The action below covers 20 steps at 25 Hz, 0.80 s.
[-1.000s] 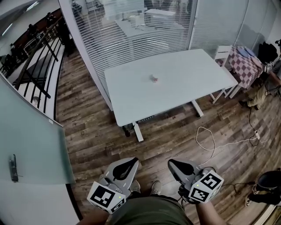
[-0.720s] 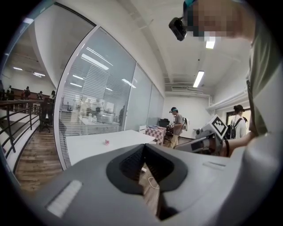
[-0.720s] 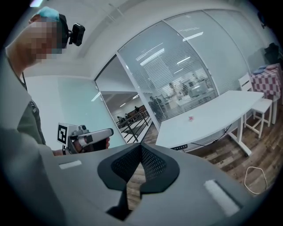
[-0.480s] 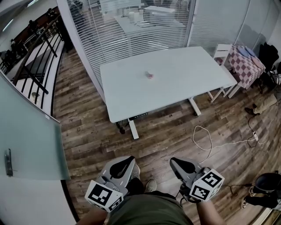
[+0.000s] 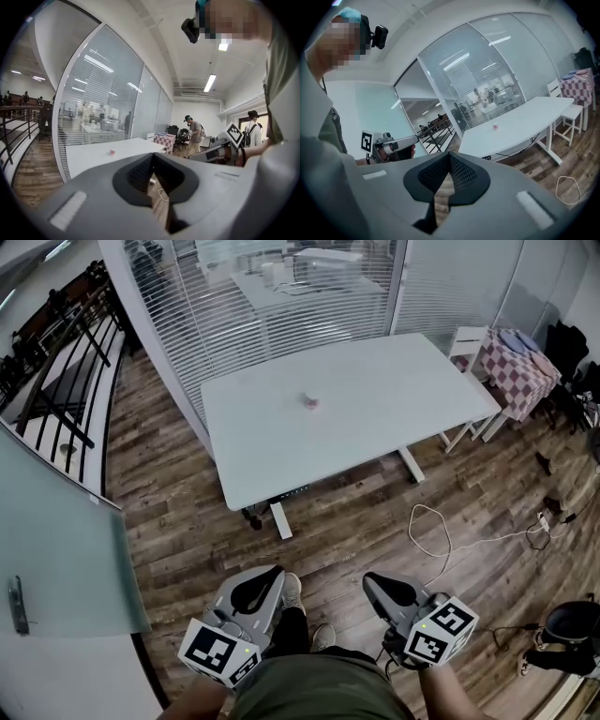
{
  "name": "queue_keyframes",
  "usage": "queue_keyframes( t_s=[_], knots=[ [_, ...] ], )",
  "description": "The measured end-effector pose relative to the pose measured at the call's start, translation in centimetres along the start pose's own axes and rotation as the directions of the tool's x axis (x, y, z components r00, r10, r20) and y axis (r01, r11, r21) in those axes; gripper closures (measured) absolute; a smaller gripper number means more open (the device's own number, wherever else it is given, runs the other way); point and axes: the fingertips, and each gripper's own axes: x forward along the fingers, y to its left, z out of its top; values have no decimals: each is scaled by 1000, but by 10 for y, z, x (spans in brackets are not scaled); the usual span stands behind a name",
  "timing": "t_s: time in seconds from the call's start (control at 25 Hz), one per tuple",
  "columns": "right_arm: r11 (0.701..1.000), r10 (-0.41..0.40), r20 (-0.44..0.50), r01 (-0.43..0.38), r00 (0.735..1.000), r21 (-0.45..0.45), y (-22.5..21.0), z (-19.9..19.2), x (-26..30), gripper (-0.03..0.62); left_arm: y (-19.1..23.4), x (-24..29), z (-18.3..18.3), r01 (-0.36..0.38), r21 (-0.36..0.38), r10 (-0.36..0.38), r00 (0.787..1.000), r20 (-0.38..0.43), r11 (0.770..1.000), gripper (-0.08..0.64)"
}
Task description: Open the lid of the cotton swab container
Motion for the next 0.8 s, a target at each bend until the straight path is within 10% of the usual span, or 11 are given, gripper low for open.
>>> queue_keyframes(
  t_s=[0.8],
  knots=[
    [999,-15,-3,15,1000,34,-34,38,91,583,90,57,3,29,-16,-29,999,-32,999,554]
  ],
)
